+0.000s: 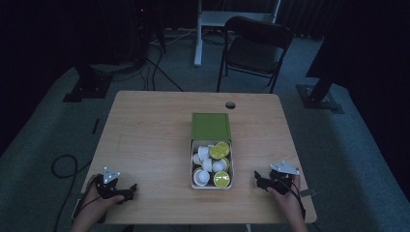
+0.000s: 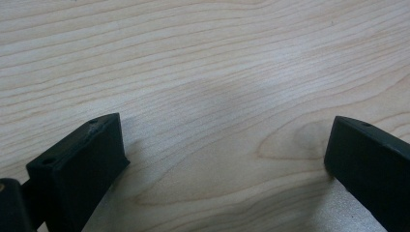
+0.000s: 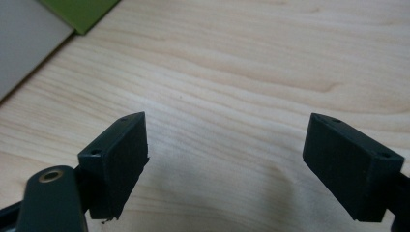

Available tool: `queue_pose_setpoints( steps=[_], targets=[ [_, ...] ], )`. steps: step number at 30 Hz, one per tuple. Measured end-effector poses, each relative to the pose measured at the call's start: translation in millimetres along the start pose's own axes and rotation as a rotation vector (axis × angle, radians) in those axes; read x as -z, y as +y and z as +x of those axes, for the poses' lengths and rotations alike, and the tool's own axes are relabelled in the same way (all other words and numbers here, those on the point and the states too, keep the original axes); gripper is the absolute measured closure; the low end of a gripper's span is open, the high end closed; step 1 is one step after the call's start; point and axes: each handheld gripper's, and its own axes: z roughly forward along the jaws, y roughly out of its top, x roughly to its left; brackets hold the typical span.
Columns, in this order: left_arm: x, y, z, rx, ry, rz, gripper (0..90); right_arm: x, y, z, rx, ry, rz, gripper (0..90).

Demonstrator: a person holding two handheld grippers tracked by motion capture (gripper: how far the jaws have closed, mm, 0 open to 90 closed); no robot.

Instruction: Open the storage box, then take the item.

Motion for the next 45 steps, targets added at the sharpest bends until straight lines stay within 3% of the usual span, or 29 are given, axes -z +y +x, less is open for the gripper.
queue_pose_setpoints(
  steps=[4,8,11,45],
  targets=[
    [0.0,0.0,0.0,0.0,0.0,0.0,0.9,-0.7,0.1,-1.4,-0.002,-0.002,0.007,16.0],
    [0.0,0.0,0.0,0.0,0.0,0.0,0.9,-2.9,-0.9,-2.7,-0.002,-0.001,0.072,16.0],
    [0.0,0.0,0.0,0.0,0.0,0.0,0.9,-3.4,-1.0,-3.6,-0.028,0.015,0.085,13.5],
    [0.3,0.0,0.0,-0.012,-0.022,-0.001,1.0,-5.4,0.3,-3.2,-0.028,0.015,0.092,11.1]
  ],
)
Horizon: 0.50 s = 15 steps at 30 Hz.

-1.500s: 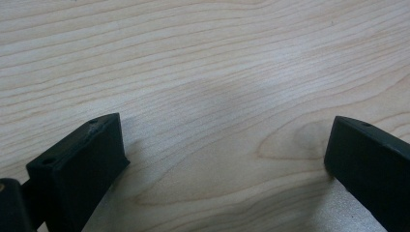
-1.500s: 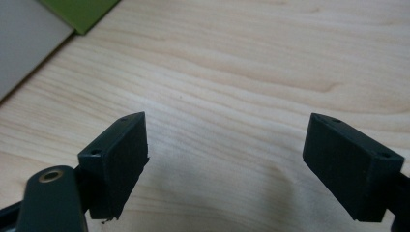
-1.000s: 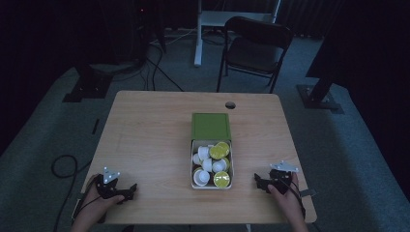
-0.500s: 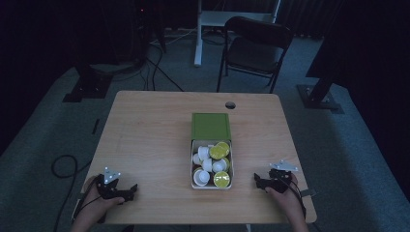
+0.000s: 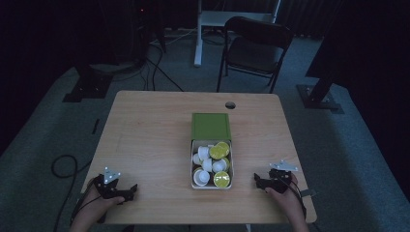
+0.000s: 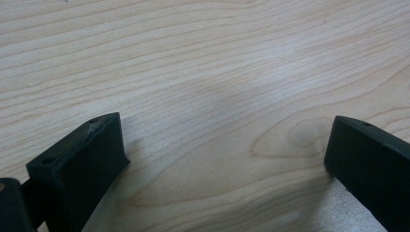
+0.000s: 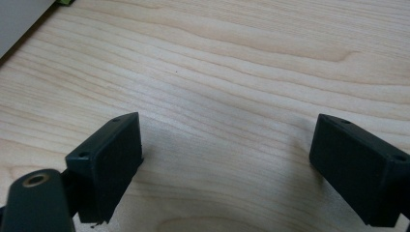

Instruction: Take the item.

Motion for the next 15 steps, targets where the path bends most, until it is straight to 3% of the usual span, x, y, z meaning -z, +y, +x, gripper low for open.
queue_pose_setpoints(
  steps=[3,4,5,11,15],
  targets=[
    [0.0,0.0,0.4,-0.005,-0.004,0.0,0.9,0.0,0.0,0.0,0.001,0.0,0.0,11.1],
    [-1.2,1.0,1.6,-0.033,-0.019,-0.002,1.0,0.0,0.0,0.0,0.0,0.0,0.0,11.1],
    [-1.5,1.2,1.3,-0.036,-0.024,-0.003,1.1,0.0,0.1,0.0,0.0,0.0,0.0,11.1],
    [-2.8,3.0,0.0,-0.035,-0.018,0.004,0.3,0.0,0.1,0.0,0.0,0.0,0.0,11.1],
    [-1.3,9.8,-5.5,-0.104,0.008,0.02,0.2,0.0,0.1,0.0,0.0,0.0,0.0,11.1]
  ],
)
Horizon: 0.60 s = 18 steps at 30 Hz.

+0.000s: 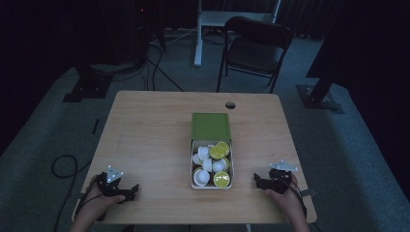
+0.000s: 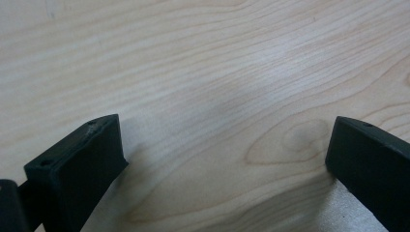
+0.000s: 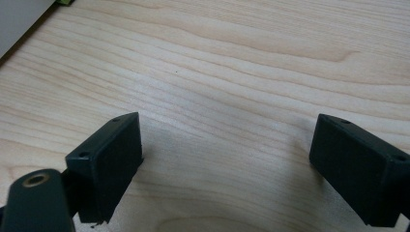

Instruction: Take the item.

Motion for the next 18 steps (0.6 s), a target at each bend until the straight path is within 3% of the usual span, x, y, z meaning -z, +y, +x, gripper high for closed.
queue_pose_setpoints(
  steps=[11,18],
  targets=[
    [12.7,34.1,-19.8,-0.065,-0.075,-0.079,0.2,0.0,0.0,-0.1,-0.001,0.0,0.0,11.1],
    [15.2,51.1,-32.2,-0.105,-0.115,-0.101,0.2,0.0,0.0,-0.1,0.0,0.0,0.0,11.1]
  ],
)
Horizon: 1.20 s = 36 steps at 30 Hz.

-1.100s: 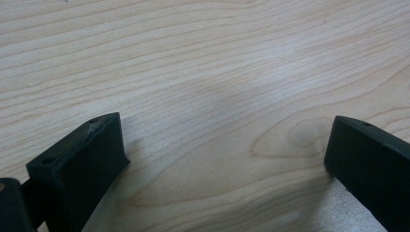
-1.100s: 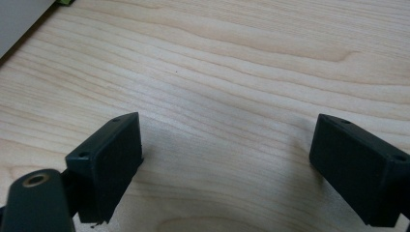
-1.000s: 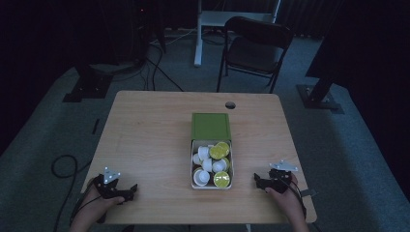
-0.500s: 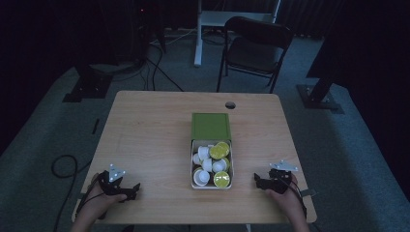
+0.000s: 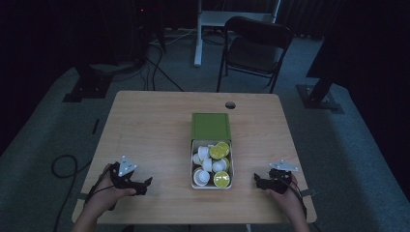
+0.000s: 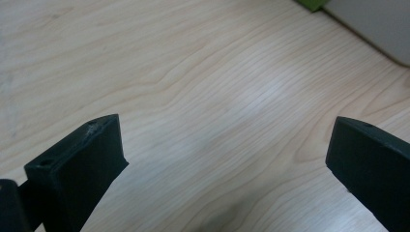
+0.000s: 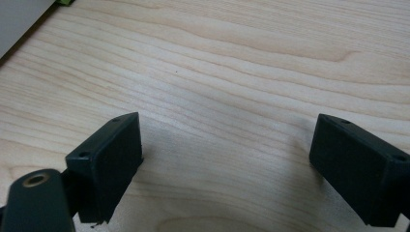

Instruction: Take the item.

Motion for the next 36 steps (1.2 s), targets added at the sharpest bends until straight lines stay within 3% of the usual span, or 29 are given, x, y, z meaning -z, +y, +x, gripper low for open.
queue_pose_setpoints(
  steps=[6,10,12,13,24,26,36],
  targets=[
    [-1.7,12.1,-10.2,-0.032,-0.034,-0.02,0.2,0.0,0.0,0.0,0.0,0.0,0.0,11.1],
    [-1.5,20.0,-17.1,-0.033,-0.077,-0.036,0.3,0.0,0.0,0.0,0.0,0.0,0.0,11.1],
    [-1.5,20.0,-17.1,-0.033,-0.077,-0.036,0.3,0.0,0.0,0.0,0.0,0.0,0.0,11.1],
    [-1.3,27.7,-23.3,-0.054,-0.1,-0.048,0.3,0.0,0.0,0.0,0.0,0.0,0.0,11.1],
    [-3.4,48.2,-39.9,-0.094,-0.138,-0.078,0.4,0.0,0.0,0.0,0.0,0.0,0.0,11.1],
    [-1.5,57.8,-46.7,-0.095,-0.176,-0.106,0.4,0.0,0.0,0.0,0.0,0.0,0.0,11.1],
    [-1.0,81.5,-62.7,-0.122,-0.244,-0.158,0.4,0.0,0.0,0.0,0.0,0.0,0.0,11.1]
  ],
)
